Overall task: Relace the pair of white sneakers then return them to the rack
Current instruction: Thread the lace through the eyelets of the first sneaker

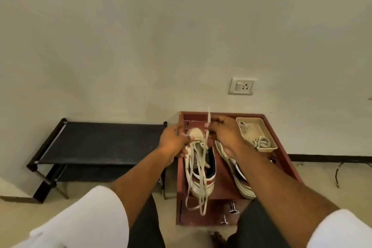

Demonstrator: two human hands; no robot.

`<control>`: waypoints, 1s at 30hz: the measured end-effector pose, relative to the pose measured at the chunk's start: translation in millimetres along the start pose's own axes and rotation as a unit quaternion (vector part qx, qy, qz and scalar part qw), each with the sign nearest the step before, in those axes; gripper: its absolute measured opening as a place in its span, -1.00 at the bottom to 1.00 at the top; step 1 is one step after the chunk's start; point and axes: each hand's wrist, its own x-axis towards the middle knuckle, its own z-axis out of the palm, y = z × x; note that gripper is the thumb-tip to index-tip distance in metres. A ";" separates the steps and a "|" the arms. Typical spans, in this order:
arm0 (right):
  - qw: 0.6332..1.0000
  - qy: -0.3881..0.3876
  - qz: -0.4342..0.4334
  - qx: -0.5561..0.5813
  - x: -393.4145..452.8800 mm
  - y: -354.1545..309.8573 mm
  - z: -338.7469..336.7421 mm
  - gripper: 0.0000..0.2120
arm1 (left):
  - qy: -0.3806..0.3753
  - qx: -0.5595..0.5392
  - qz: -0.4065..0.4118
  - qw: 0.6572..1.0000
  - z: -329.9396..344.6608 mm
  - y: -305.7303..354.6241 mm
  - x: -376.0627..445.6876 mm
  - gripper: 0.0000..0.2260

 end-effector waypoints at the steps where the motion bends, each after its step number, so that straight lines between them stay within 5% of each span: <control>1: 1.000 0.010 0.001 -0.012 11.8 16.0 -0.7 -0.79 | -0.017 0.049 -0.025 0.998 0.5 -16.9 13.2 -0.67; 3: 0.999 0.028 0.000 -0.032 28.8 43.4 -3.6 -0.76 | -0.018 0.156 -0.039 0.987 1.0 -44.3 34.1 -0.84; 7: 0.998 0.039 0.018 -0.039 62.5 89.4 -8.0 -0.84 | 0.057 0.195 0.009 0.979 8.1 -78.8 79.0 -0.80; 12: 0.999 0.024 0.043 -0.021 88.9 117.0 -11.8 -0.82 | -0.012 0.238 -0.017 0.971 24.0 -93.6 121.6 -0.88; 18: 0.996 -0.018 0.049 -0.071 108.2 125.9 -9.4 -0.89 | 0.012 0.346 -0.007 0.938 52.2 -85.4 139.1 -0.68; 23: 0.985 -0.112 0.049 -0.118 119.7 135.0 -4.4 -0.88 | -0.043 0.249 -0.055 0.966 48.8 -86.8 145.2 -0.73; 30: 0.955 -0.093 0.011 -0.282 127.7 154.0 2.9 -0.88 | -0.057 0.220 -0.083 0.970 26.9 -80.8 156.6 -0.95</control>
